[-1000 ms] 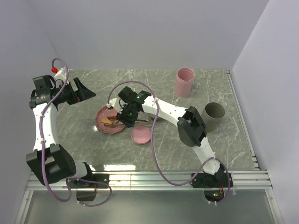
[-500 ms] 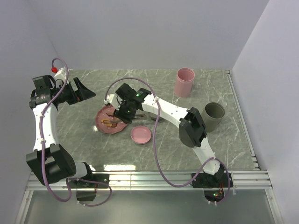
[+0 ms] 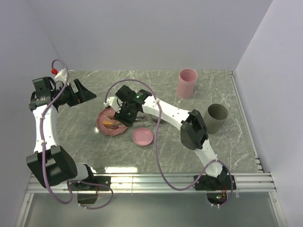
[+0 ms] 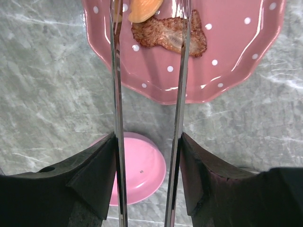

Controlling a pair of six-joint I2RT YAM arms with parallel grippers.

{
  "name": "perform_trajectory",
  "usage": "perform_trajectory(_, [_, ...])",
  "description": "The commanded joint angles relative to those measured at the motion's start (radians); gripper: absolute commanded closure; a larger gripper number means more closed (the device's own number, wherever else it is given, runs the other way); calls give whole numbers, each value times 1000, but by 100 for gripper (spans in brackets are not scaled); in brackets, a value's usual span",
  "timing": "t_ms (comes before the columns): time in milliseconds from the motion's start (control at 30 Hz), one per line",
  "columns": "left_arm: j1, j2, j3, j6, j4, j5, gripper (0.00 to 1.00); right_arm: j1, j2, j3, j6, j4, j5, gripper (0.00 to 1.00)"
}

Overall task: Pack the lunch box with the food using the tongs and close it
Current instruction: Pick up the food using the clamp

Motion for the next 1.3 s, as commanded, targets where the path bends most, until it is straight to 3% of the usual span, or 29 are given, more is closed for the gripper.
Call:
perform_trajectory(0, [7,-27,-8,8,25,32,1,12,20,48,-3,-8,17,41])
perform_trajectory(567, [18,-35,-29,15,28,38,1,32,49,85,2,-20,48,42])
perform_trajectory(867, [26,-39,-32,18,27,44,1,32,40,89,3,-25,48,58])
perform_trajectory(1267, [32,-35,-34,9,33,52,0,32,-8,91,16,-17,22,67])
